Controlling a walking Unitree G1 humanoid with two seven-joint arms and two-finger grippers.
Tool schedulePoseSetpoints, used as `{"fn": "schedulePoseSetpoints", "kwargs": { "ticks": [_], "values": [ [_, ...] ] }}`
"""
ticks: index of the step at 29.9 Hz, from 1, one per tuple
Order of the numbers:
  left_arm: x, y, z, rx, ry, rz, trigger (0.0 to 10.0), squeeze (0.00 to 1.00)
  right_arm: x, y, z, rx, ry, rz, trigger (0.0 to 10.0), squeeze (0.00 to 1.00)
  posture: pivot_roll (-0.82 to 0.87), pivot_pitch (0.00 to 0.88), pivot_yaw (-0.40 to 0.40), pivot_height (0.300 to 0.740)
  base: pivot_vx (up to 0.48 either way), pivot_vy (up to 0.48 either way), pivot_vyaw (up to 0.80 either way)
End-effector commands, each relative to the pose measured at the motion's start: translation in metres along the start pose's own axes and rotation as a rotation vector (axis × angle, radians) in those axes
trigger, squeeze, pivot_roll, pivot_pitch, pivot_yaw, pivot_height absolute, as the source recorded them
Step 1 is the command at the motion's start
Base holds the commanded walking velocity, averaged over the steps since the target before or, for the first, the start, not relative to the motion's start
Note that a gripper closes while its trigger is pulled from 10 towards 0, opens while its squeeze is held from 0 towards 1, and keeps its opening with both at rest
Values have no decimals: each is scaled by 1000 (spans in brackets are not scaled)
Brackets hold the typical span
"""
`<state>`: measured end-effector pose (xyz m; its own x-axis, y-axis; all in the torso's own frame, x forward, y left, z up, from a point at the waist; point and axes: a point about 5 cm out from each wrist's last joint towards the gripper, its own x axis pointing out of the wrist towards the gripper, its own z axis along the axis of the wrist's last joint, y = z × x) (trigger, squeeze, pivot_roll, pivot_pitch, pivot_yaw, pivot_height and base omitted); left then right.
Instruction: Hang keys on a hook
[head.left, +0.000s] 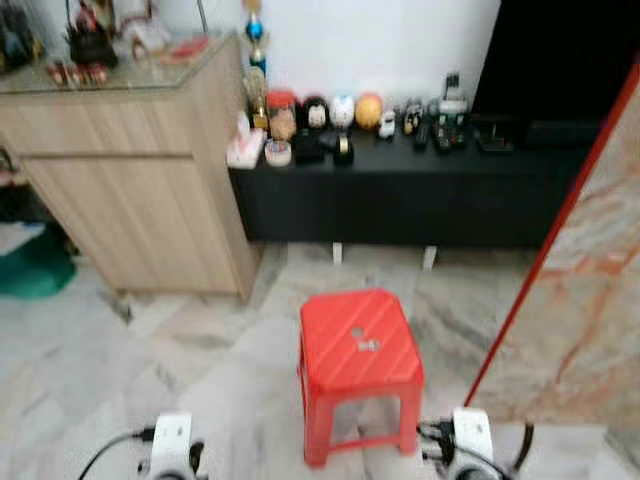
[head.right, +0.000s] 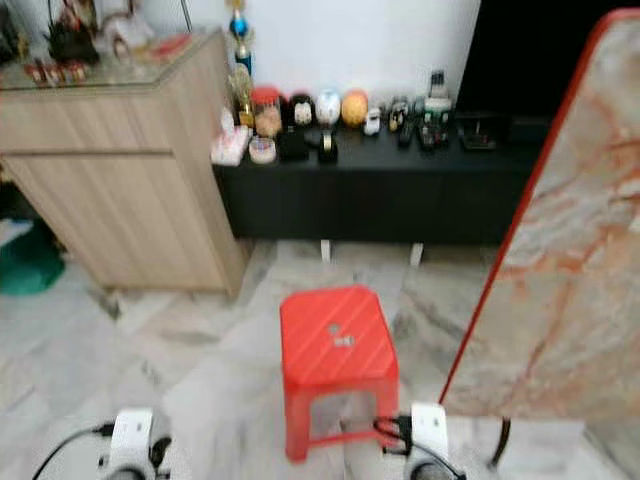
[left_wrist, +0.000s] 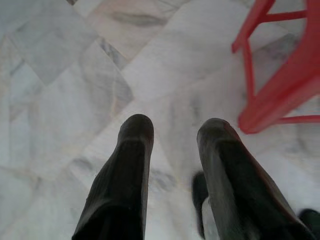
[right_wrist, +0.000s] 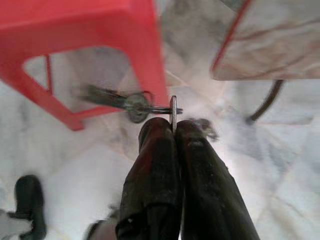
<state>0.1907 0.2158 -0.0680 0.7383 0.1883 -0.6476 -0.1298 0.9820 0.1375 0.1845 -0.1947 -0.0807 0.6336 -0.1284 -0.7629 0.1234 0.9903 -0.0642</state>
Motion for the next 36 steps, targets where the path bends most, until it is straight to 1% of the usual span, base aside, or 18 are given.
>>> {"fn": "schedulePoseSetpoints", "kwargs": {
  "ticks": [1, 7, 11, 13, 18, 20, 23, 26, 27, 28, 30, 32, 35, 36],
  "values": [
    [0, 6, -1, 15, 12, 13, 10000, 0, 1, 4, 7, 10, -23, 6, 10000, 0, 14, 0, 23, 740, 0, -360, 0],
    [-1, 8, -3, 16, 16, 13, 10000, 0, 2, 2, 10, 28, -33, -7, 10000, 0, 12, 0, 23, 740, 0, -377, 0],
    [-1, 8, -4, 17, 19, 10, 10000, 0, 2, 3, 11, 28, -38, -4, 10000, 0, 8, 0, 23, 740, 0, -396, 0],
    [-2, 8, -6, 16, 28, 11, 10000, 0, 3, 9, 17, 31, -57, 10, 10000, 0, 2, 0, 19, 740, 0, -420, 0],
    [-3, 7, -9, 9, 40, 13, 10000, 0, 4, 14, 22, 23, -75, 27, 10000, 0, 0, 0, 9, 740, 0, -412, 0],
    [-3, 7, -10, 6, 44, 13, 10000, 0, 4, 14, 23, 22, -79, 31, 10000, 0, 0, 0, 7, 740, 0, 0, 0],
    [-4, 7, -13, -21, 62, 25, 10000, 0, 5, 18, 33, 39, -127, 44, 10000, 0, -5, 0, -1, 740, 0, 0, 0],
    [-4, 7, -15, -31, 69, 32, 10000, 0, 6, 22, 49, 82, -200, 59, 10000, 0, -6, 0, -5, 740, 0, 0, 0],
    [-4, 7, -15, -31, 69, 32, 10000, 0, 6, 22, 49, 82, -200, 59, 10000, 0, -6, 0, -5, 740, 0, 0, 0],
    [-5, 7, -15, -33, 70, 35, 10000, 0, 5, 25, 55, 88, -236, 73, 10000, 0, -8, 0, -6, 740, 0, 0, 0],
    [-5, 8, -15, -32, 70, 35, 10000, 0, 5, 25, 57, 89, -246, 77, 10000, 0, -8, 0, -6, 740, 0, 0, 0],
    [-5, 8, -16, -35, 71, 38, 10000, 0, 5, 23, 65, 104, -295, 54, 10000, 0, -11, 0, -8, 740, 0, 0, 0],
    [-6, 7, -17, -37, 73, 39, 10000, 0, 4, 16, 79, 141, -375, 3, 10000, 0, -8, 0, -9, 740, 0, 0, 0],
    [-6, 7, -17, -37, 73, 39, 10000, 0, 4, 16, 79, 141, -375, 3, 10000, 0, -8, 0, -9, 740, 0, 0, 0]
  ]
}}
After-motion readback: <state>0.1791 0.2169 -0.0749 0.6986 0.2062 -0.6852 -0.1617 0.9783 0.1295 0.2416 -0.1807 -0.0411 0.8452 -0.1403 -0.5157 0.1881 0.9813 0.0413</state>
